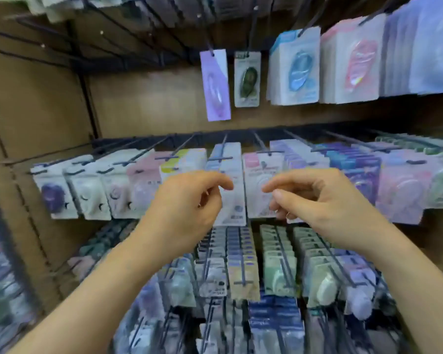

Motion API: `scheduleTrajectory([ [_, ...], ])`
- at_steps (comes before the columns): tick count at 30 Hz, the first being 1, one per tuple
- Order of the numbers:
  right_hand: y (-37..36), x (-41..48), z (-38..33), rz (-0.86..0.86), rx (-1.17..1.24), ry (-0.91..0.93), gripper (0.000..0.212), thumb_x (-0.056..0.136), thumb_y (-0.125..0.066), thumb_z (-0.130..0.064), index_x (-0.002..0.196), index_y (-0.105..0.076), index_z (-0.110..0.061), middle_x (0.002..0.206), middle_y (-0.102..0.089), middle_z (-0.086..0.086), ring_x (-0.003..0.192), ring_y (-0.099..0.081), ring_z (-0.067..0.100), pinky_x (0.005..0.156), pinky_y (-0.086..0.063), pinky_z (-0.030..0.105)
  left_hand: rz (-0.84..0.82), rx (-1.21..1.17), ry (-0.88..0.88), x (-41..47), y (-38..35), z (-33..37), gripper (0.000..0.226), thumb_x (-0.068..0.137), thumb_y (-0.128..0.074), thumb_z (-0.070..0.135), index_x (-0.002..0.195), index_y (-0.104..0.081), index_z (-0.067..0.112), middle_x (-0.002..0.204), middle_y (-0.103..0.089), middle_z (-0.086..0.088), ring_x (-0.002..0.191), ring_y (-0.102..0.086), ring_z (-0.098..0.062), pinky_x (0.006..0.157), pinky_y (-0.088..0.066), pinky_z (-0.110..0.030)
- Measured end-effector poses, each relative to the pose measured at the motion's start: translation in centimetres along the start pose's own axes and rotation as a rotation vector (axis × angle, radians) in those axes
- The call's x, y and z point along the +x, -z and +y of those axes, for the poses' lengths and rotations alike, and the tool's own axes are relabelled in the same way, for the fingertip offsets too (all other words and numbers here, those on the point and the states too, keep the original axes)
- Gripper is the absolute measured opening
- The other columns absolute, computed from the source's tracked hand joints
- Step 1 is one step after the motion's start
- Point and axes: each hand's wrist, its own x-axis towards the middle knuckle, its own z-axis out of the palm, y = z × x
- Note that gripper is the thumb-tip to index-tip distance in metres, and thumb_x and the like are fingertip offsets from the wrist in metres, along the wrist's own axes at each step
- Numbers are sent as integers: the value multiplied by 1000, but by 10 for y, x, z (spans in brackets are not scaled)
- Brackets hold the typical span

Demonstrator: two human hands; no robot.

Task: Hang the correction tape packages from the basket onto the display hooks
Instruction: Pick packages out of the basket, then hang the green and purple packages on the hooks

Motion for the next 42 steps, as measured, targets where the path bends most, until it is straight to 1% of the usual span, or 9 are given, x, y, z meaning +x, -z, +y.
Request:
scheduleTrajectory([
  [3,-58,-16,-4,-225,-148,-39,12,93,-64,-18,94,-73,-25,77,-72,6,74,-67,21,71,-54,39,-37,25,173,-80,20,-28,20,90,-62,10,93,-75,24,50,-54,18,47,-47,3,48,-32,-11],
  [6,-123,-37,-9,-408,-338,-10,13,94,-62,-21,101,-73,-24,78,-71,-4,67,-60,5,62,-42,21,-65,85,343,-170,44,-50,16,86,-66,11,92,-77,21,54,-58,12,49,-47,11,51,-32,-5],
  [8,-168,-52,-16,-538,-436,18,19,98,-57,-25,111,-70,-24,83,-71,-4,68,-59,4,64,-43,17,-110,144,478,-230,62,-64,18,82,-63,18,92,-77,23,58,-55,11,56,-50,4,59,-40,-16],
  [12,-261,-89,-26,-758,-532,97,28,101,-48,-26,126,-60,-23,90,-67,-4,81,-61,15,75,-52,39,-198,221,737,-346,99,-86,26,74,-59,14,92,-76,22,68,-52,7,71,-62,-29,68,-51,-36],
  [19,-431,-175,-11,-1143,-722,349,41,97,-45,-24,138,-44,-24,126,-49,5,118,-50,28,86,-50,40,-423,350,1187,-549,142,-98,30,86,-55,20,112,-70,24,110,-63,-5,102,-62,-34,83,-53,-41],
  [28,-606,-258,55,-1410,-769,423,45,94,-45,-22,138,-39,-26,129,-45,3,123,-47,26,74,-35,29,-871,568,1378,-733,123,-122,53,53,-84,14,104,-70,17,96,-65,-10,88,-66,-34,58,-54,-39],
  [30,-649,-272,81,-1416,-743,383,39,95,-45,-26,134,-44,-25,123,-48,2,119,-49,26,81,-45,31,-963,563,1398,-767,106,-140,60,46,-86,14,104,-70,17,97,-67,-10,89,-66,-32,62,-55,-39],
  [35,-746,-320,149,-1519,-706,173,48,97,-43,-36,143,-39,-26,134,-48,5,125,-46,28,92,-51,42,-1061,419,1476,-840,48,-191,37,73,-73,17,109,-66,17,108,-63,-9,103,-62,-32,76,-54,-42],
  [42,-881,-419,279,-1579,-737,-37,70,94,-48,-52,153,-18,-31,153,-25,10,138,-29,32,100,-45,48,-1122,193,1559,-948,-78,-298,52,92,-53,17,141,-37,15,141,-38,-9,130,-36,-30,91,-46,-41],
])
